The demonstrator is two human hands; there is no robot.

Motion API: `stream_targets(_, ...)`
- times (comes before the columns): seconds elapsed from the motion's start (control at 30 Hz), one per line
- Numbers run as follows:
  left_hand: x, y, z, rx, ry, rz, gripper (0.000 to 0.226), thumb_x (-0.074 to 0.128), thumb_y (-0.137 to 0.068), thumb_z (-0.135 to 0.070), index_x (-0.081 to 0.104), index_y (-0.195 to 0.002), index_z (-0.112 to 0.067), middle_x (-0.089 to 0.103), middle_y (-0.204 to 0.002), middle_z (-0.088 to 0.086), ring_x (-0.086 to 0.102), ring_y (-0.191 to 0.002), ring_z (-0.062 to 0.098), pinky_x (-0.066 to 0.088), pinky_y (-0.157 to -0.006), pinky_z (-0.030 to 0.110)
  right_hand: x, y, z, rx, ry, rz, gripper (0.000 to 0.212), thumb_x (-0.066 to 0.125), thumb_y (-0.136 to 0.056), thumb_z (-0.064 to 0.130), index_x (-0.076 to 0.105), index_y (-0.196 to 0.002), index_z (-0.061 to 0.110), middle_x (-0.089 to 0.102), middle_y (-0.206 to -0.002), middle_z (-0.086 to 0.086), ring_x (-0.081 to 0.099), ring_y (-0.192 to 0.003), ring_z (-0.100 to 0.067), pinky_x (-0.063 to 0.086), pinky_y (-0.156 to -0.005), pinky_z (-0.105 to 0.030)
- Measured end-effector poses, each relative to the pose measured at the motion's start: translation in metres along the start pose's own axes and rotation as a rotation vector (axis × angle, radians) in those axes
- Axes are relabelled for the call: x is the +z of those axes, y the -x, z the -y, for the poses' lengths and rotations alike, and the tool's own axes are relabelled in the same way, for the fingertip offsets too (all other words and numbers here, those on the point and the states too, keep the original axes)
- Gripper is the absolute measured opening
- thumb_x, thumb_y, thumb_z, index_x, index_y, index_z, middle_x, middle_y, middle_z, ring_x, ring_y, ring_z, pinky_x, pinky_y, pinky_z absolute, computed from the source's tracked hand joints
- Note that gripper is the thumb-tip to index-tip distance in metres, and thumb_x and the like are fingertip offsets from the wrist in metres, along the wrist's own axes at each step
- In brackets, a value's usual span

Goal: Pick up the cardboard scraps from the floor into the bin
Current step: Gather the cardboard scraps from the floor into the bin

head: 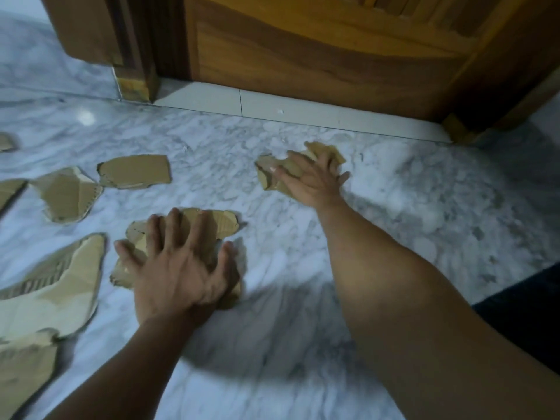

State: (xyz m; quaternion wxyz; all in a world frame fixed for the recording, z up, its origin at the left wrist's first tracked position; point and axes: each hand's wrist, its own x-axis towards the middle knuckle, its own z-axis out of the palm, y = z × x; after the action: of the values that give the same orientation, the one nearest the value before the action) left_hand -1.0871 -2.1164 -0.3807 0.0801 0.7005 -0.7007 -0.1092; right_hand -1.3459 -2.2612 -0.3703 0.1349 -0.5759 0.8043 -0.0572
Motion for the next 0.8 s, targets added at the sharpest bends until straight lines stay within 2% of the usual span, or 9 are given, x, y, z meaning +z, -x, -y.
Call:
stream_targets(0.1,0.005,0.003,0.001,-0.05,0.029,-0.044,0.069,0.02,-0.096,-0.063,0.024,-0.159,-0.036,0.016,-0.17,0.005,0.007,-0.157,0.031,0.001,-0.12,0.065,0.014,0.041,0.021,-0.086,-0.019,0.022,0.075,0.039,-0.081,0.09,0.033,-0.15,0.059,0.009,-0.164,-0.002,0.005,-0.154,-0.039,-0.005,-0.12,-0.067)
stream_targets(0.2,0.003,0.014,0.006,-0.077,0.053,-0.074,0.061,0.024,-0.1,-0.051,0.028,-0.159,-0.033,0.018,-0.169,0.01,0.01,-0.155,0.035,0.003,-0.122,0.062,0.027,0.095,0.027,-0.194,-0.013,0.032,0.074,0.039,-0.085,0.086,0.033,-0.152,0.054,0.011,-0.163,0.0,0.01,-0.154,-0.035,-0.002,-0.123,-0.059)
stream_targets(0.4,-0.007,0.098,0.032,-0.123,-0.004,-0.029,0.06,0.026,-0.101,-0.05,0.023,-0.159,-0.035,0.019,-0.168,0.011,0.013,-0.153,0.037,0.008,-0.121,0.059,0.053,0.199,0.032,-0.276,-0.035,0.021,0.061,0.033,-0.092,0.079,0.037,-0.149,0.055,0.023,-0.158,-0.001,0.02,-0.151,-0.028,0.003,-0.125,-0.052)
stream_targets(0.5,-0.022,0.146,0.061,-0.13,-0.054,-0.014,0.063,0.026,-0.095,-0.05,0.036,-0.154,-0.031,0.034,-0.16,0.012,0.029,-0.145,0.039,0.023,-0.114,0.057,0.066,0.249,0.045,-0.334,-0.066,-0.01,0.049,0.038,-0.099,0.067,0.042,-0.147,0.056,0.033,-0.15,-0.003,0.03,-0.143,-0.031,0.014,-0.123,-0.05)
stream_targets(0.6,-0.038,0.186,0.091,-0.094,-0.051,-0.103,0.065,0.031,-0.09,-0.057,0.047,-0.146,-0.028,0.049,-0.148,0.012,0.039,-0.137,0.038,0.031,-0.109,0.056,0.071,0.298,0.067,-0.437,-0.115,0.001,0.055,0.041,-0.096,0.065,0.038,-0.15,0.055,0.036,-0.151,-0.001,0.033,-0.14,-0.03,0.021,-0.121,-0.047)
stream_targets(0.63,-0.042,0.195,0.104,-0.112,-0.053,-0.145,0.067,0.031,-0.091,-0.063,0.044,-0.149,-0.031,0.045,-0.152,0.013,0.034,-0.142,0.038,0.027,-0.113,0.058,0.073,0.311,0.073,-0.493,-0.12,-0.004,0.063,0.039,-0.091,0.068,0.034,-0.152,0.053,0.035,-0.153,-0.002,0.031,-0.142,-0.029,0.022,-0.12,-0.046)
stream_targets(0.7,-0.051,0.205,0.133,-0.209,-0.036,-0.167,0.079,0.023,-0.088,-0.079,0.025,-0.157,-0.04,0.021,-0.166,0.013,0.007,-0.154,0.04,0.004,-0.119,0.066,0.073,0.324,0.081,-0.557,-0.133,-0.059,0.075,0.037,-0.085,0.075,0.027,-0.156,0.051,0.029,-0.16,-0.003,0.021,-0.15,-0.027,0.016,-0.123,-0.048)
stream_targets(0.73,-0.055,0.208,0.149,-0.266,-0.03,-0.137,0.087,0.017,-0.084,-0.088,0.014,-0.159,-0.043,0.007,-0.17,0.01,-0.006,-0.154,0.043,-0.006,-0.117,0.069,0.07,0.323,0.081,-0.519,-0.162,-0.073,0.077,0.037,-0.086,0.078,0.022,-0.157,0.052,0.02,-0.165,-0.004,0.012,-0.154,-0.025,0.009,-0.124,-0.052)
stream_targets(0.8,-0.061,0.211,0.175,-0.334,-0.02,-0.036,0.102,0.008,-0.073,-0.099,0.001,-0.159,-0.045,-0.008,-0.171,0.008,-0.014,-0.152,0.048,-0.012,-0.113,0.072,0.06,0.316,0.079,-0.313,-0.226,0.013,0.079,0.034,-0.087,0.085,0.011,-0.157,0.055,-0.005,-0.172,0.001,-0.009,-0.157,-0.024,-0.007,-0.122,-0.061)
